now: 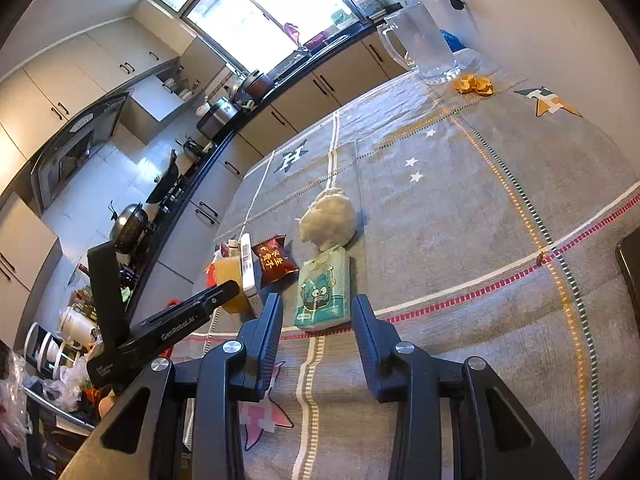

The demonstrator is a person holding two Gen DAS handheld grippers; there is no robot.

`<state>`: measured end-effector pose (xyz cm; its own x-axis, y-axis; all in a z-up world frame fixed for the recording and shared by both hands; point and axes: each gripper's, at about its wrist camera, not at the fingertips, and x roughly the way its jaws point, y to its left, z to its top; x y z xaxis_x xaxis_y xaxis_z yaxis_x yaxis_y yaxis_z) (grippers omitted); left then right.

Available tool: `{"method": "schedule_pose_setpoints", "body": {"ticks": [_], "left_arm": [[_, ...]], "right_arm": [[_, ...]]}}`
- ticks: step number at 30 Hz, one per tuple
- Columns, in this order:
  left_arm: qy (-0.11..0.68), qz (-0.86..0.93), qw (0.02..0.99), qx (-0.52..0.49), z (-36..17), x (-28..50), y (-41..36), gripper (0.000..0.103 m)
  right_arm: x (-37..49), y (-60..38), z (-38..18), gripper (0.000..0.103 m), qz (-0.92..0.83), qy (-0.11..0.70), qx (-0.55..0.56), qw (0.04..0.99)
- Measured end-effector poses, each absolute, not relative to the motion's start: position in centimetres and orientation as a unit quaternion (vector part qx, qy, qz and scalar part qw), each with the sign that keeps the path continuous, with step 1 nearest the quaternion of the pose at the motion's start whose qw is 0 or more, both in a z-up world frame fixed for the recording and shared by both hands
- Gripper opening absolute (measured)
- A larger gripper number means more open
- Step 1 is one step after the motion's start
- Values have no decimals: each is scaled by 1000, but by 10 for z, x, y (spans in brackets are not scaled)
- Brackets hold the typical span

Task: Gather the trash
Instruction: 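Move both tools back over the table toward the yellow cup, then grasp the yellow square cup with the left tool while the right tool grasps the teal snack packet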

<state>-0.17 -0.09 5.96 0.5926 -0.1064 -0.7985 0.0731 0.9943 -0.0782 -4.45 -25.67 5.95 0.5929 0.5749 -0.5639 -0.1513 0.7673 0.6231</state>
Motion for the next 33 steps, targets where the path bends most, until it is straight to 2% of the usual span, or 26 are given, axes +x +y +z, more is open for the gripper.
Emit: {"method": "schedule_pose_setpoints", "body": {"ticks": [2, 6, 8, 11, 17, 22, 30, 31, 32, 33], "left_arm": [[447, -53, 893, -26, 58, -2, 1, 12], [433, -53, 899, -41, 63, -12, 11, 10], [427, -57, 901, -53, 69, -19, 19, 11], [410, -53, 909, -53, 80, -35, 31, 11], [394, -32, 918, -33, 84, -64, 52, 11], [392, -23, 919, -26, 75, -82, 63, 11], [390, -26, 920, -36, 70, -97, 71, 11], [389, -27, 920, -35, 70, -98, 70, 11], [389, -28, 920, -34, 70, -99, 69, 11], [389, -30, 920, -34, 69, -100, 68, 11]], "right_arm": [[-41, -254, 57, 39, 212, 402, 261, 852], [-33, -244, 51, 40, 212, 413, 247, 850], [-28, -236, 49, 53, 209, 420, 235, 851], [-22, -220, 47, 64, 204, 422, 208, 859], [-9, -174, 41, 74, 172, 433, 97, 879], [-6, -151, 32, 74, 135, 434, 27, 891], [-1, -135, 17, 74, 117, 445, -20, 888], [-2, -134, 15, 71, 116, 446, -25, 887], [-1, -133, 14, 62, 115, 447, -28, 887], [-2, -133, 14, 58, 111, 445, -32, 888]]}}
